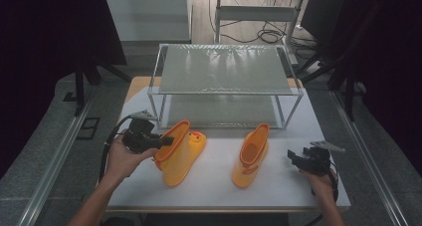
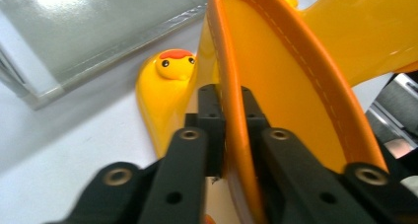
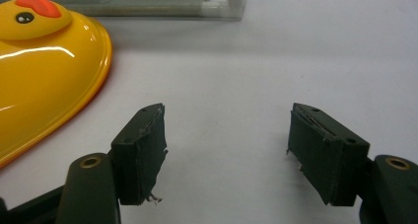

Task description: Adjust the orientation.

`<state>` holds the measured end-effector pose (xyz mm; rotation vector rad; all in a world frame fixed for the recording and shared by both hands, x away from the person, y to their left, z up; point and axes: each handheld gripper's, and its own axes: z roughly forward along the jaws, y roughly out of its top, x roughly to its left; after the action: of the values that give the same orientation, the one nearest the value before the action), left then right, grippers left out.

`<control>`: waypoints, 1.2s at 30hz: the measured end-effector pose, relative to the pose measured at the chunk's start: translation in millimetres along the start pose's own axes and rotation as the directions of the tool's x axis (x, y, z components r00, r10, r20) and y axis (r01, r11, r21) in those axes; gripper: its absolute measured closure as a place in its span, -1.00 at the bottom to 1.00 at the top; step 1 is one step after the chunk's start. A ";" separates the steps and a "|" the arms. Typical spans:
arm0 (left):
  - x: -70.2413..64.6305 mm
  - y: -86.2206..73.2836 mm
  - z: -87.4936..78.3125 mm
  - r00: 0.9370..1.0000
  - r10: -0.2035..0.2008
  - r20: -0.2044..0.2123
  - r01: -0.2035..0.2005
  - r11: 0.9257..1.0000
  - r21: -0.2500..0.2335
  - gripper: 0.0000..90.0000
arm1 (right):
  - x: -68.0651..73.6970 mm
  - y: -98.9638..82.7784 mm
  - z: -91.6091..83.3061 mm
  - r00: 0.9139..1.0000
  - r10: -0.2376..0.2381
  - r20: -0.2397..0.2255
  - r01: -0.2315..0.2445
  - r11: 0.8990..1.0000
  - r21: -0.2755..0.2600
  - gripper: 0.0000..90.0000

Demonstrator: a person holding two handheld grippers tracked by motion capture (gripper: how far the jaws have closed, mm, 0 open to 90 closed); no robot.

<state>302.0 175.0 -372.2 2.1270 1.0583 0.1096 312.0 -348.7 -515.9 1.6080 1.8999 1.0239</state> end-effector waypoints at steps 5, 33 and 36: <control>0.2 1.2 -0.3 1.000 -0.006 0.002 0.006 1.000 0.000 0.92 | -0.2 0.1 -0.4 1.000 0.003 0.000 -0.003 1.000 0.002 -0.33; -13.0 55.0 17.4 0.991 -0.008 0.132 0.018 0.997 -0.075 0.93 | -1.6 0.4 0.0 1.000 0.012 -0.005 -0.012 1.000 0.008 -0.33; -20.9 62.9 35.4 0.988 -0.005 0.153 0.016 0.998 -0.068 0.93 | -1.7 0.3 0.2 1.000 0.016 -0.007 -0.016 1.000 0.006 -0.33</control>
<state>342.9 115.4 -351.6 2.0324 0.9624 -0.0212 312.7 -350.3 -516.0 1.6272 1.8998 1.0329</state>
